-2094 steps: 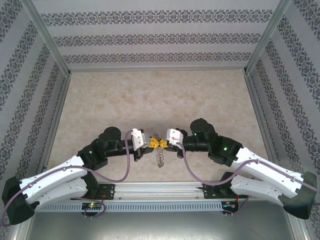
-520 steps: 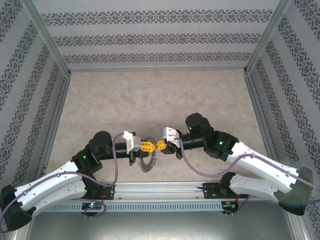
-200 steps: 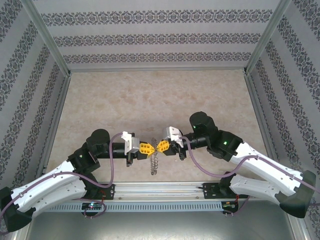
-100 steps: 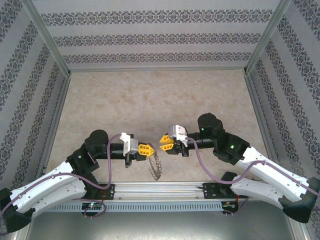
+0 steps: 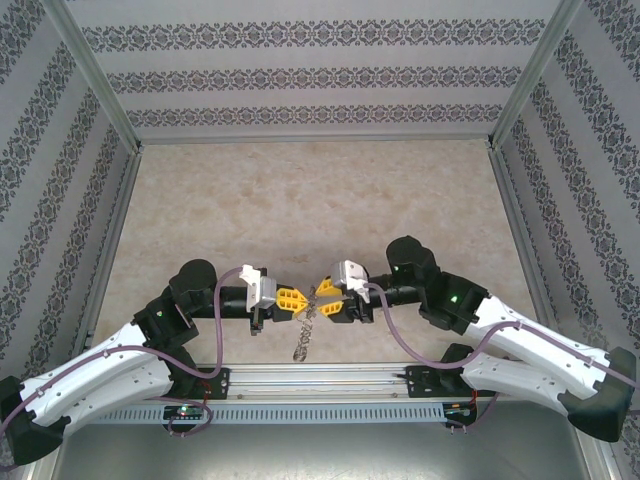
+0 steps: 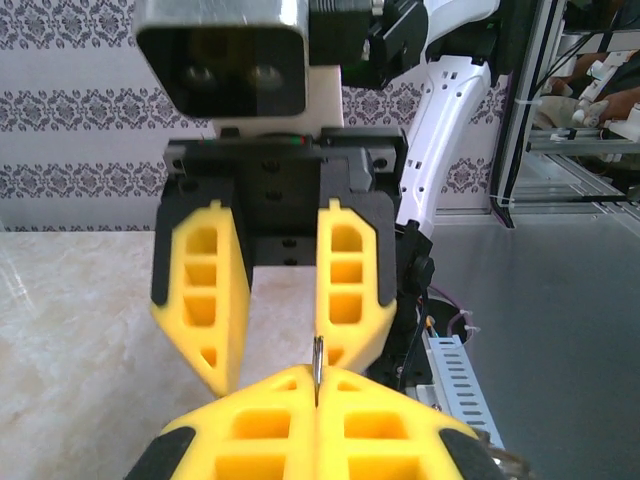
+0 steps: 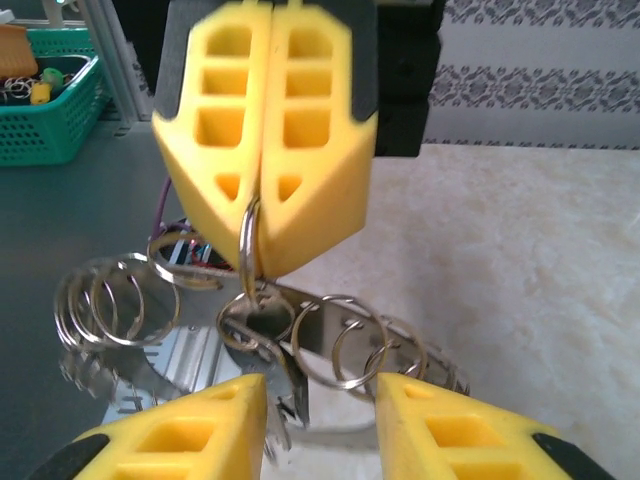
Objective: Put the keys on the keyring
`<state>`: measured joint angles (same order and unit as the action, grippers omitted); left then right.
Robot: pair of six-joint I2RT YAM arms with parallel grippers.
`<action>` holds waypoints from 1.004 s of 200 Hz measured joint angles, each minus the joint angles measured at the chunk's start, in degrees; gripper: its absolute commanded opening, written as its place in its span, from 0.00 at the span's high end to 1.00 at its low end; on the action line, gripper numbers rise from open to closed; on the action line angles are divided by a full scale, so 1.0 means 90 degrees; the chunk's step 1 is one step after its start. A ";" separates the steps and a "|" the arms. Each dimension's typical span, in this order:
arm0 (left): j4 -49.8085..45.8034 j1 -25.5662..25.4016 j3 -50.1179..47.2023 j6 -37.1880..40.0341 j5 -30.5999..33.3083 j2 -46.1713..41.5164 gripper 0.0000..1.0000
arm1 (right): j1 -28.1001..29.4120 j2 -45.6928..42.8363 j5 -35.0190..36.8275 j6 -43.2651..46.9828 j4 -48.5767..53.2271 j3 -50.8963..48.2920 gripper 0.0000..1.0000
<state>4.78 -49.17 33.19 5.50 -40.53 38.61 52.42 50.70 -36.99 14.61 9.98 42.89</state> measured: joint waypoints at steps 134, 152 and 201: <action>0.0063 0.0002 0.0000 -0.0002 0.0027 0.0000 1.00 | 0.0124 0.0495 -0.0158 -0.0306 -0.0797 -0.0240 0.63; 0.0066 0.0002 0.0000 0.0000 0.0032 -0.0007 1.00 | 0.0124 0.0529 -0.0160 -0.0323 -0.0862 -0.0240 0.63; 0.0066 0.0002 0.0000 0.0000 0.0080 -0.0032 1.00 | 0.0194 0.0658 -0.0223 -0.0461 -0.1093 -0.0257 0.58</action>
<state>5.37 -49.15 33.19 5.50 -39.81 38.33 54.17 56.62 -39.00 10.46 0.14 40.58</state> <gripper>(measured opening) 0.060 0.392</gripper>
